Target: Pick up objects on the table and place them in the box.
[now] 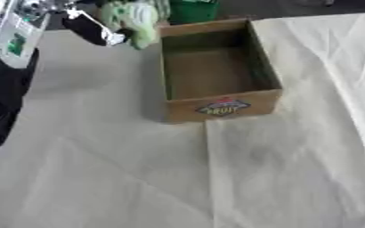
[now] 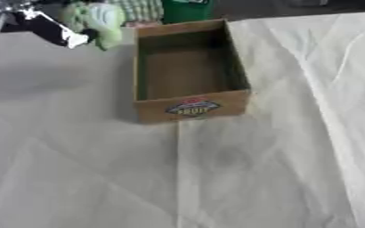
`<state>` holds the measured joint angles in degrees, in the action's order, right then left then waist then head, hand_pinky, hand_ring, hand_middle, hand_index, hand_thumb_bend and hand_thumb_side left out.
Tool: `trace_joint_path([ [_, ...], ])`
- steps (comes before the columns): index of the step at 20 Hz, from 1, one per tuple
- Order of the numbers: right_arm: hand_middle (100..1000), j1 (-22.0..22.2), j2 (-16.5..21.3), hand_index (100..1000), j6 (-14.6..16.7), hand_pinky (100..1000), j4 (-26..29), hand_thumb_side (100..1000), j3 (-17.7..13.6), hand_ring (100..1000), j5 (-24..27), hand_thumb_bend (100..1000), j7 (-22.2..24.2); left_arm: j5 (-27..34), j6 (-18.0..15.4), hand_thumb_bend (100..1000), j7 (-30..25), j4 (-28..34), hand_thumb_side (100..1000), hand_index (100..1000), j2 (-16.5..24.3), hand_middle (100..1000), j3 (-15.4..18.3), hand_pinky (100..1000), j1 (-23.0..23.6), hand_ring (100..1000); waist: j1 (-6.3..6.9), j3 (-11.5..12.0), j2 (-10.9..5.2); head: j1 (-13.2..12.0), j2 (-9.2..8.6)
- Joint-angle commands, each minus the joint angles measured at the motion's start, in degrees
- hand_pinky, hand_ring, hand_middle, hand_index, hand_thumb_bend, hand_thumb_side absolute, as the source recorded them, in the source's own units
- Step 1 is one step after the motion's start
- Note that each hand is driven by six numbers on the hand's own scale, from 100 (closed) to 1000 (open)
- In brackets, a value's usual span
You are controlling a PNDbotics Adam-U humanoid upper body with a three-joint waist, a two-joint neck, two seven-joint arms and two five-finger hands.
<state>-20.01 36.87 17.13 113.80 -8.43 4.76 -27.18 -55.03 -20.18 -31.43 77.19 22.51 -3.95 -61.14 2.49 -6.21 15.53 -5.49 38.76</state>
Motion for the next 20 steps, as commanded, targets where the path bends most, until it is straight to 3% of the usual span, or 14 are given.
trace_joint_path([
  [1,734,-1.55,0.55,876,0.41,831,0.8,519,-0.08,714,1.09,100,0.52,-6.87,1.8,100,3.55,2.06,290,593,-4.18,394,2.33,472,-1.63,525,-0.7,-0.84,-0.61,-1.41,-0.79],
  [9,734,-5.59,-1.65,875,0.77,830,0.8,521,1.33,713,3.4,100,2.44,-20.86,3.44,100,9.92,1.64,286,593,-11.96,395,3.83,469,-1.52,524,-2.02,-5.49,0.93,-3.58,-2.13],
  [14,734,-6.93,-2.38,876,0.58,832,0.8,518,2.08,714,4.6,100,3.78,-26.89,2.93,100,12.45,-4.63,284,621,-13.73,419,4.11,470,-3.27,539,-1.7,-6.98,0.96,-5.04,-2.15],
  [20,734,-7.48,-2.6,875,0.46,831,0.8,517,2.34,714,5.23,100,4.37,-33.02,1.82,100,11.89,-14.44,444,693,-14.1,484,4.39,503,-5.13,592,-1.32,-7.7,0.67,-6.21,-1.86],
])
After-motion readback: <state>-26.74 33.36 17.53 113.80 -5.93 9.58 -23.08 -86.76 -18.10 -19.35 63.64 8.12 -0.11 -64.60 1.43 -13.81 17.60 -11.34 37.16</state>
